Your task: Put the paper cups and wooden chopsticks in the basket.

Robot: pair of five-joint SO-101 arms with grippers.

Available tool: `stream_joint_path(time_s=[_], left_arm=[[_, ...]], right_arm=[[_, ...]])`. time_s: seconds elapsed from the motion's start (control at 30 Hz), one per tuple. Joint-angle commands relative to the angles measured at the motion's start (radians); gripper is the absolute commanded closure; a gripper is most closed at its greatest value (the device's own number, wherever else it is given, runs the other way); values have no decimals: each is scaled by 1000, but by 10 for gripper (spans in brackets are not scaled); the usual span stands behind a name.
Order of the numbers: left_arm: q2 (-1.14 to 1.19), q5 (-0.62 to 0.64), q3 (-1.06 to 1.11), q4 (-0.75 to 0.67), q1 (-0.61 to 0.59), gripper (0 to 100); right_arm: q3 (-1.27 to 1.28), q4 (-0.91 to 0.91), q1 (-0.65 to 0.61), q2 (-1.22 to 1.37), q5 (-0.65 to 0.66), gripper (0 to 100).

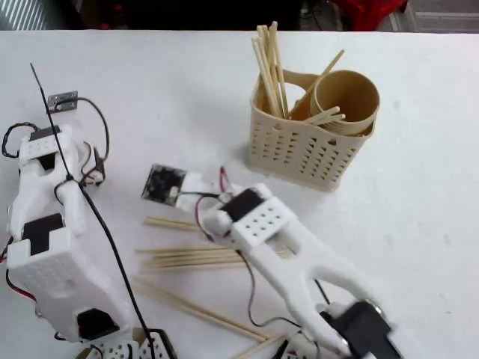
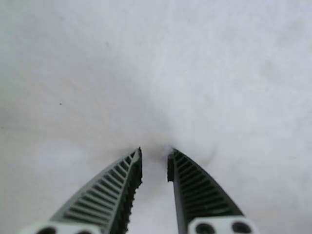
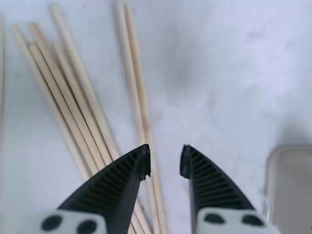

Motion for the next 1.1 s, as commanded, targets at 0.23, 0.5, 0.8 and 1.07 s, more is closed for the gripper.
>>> stream_joint_path(time_s=[0.23,0.5,0.8,1.07], left_arm=[[2,9,-37,-5,-7,887],[2,8,-37,-5,-7,887],[2,8,-37,-5,-7,887],[2,8,-37,-5,-7,887]], right_arm=[[-160,-94,-2,334,11,847],[-163,-93,-2,389,14,847],[-164,-84,24,389,2,971],[-230,5,180,211,-103,983]])
